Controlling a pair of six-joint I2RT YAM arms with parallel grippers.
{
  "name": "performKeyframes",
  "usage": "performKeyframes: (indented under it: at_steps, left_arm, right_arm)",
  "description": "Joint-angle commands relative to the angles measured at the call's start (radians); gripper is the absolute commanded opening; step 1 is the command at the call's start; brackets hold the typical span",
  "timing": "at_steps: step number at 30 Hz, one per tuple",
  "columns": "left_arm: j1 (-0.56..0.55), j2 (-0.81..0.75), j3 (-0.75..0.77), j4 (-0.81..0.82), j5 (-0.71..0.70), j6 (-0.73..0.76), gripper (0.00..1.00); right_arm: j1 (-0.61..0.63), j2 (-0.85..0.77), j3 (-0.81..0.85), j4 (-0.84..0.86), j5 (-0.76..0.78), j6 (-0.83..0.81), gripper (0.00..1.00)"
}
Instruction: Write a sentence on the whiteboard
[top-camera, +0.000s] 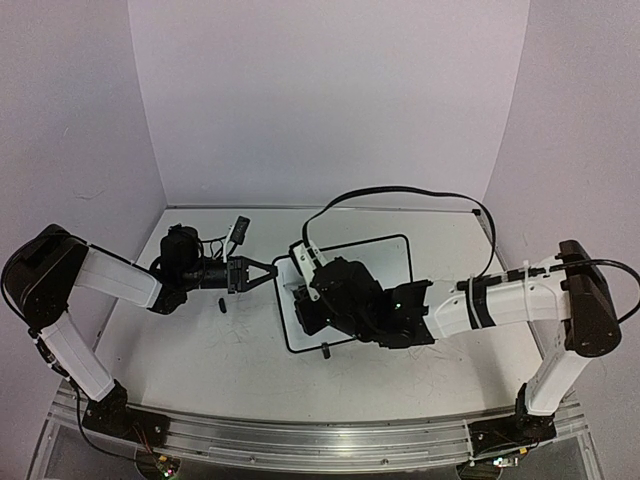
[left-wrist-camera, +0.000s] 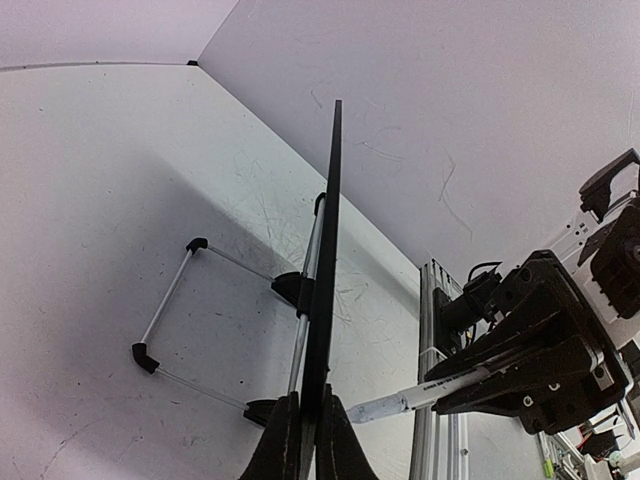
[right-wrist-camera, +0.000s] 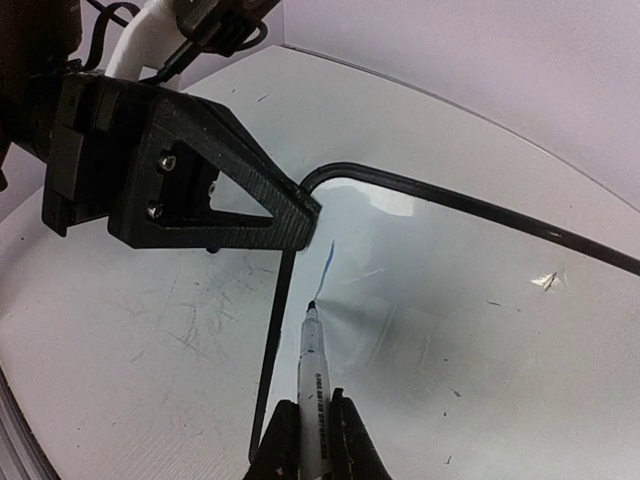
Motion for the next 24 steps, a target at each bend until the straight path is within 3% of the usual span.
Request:
performKeyframes:
  at_steps: [1, 24]
  left_arm:
    - [-0.003, 0.0, 0.03, 0.02, 0.049, -0.031, 0.0]
    - [-0.003, -0.005, 0.03, 0.02, 0.054, -0.031, 0.0]
  right_arm:
    - [0.003, -0.029, 0.048, 0.035, 0.05, -0.039, 0.0]
    - [-0.018, 0.017, 0.086, 0.073, 0.054, -0.054, 0.0]
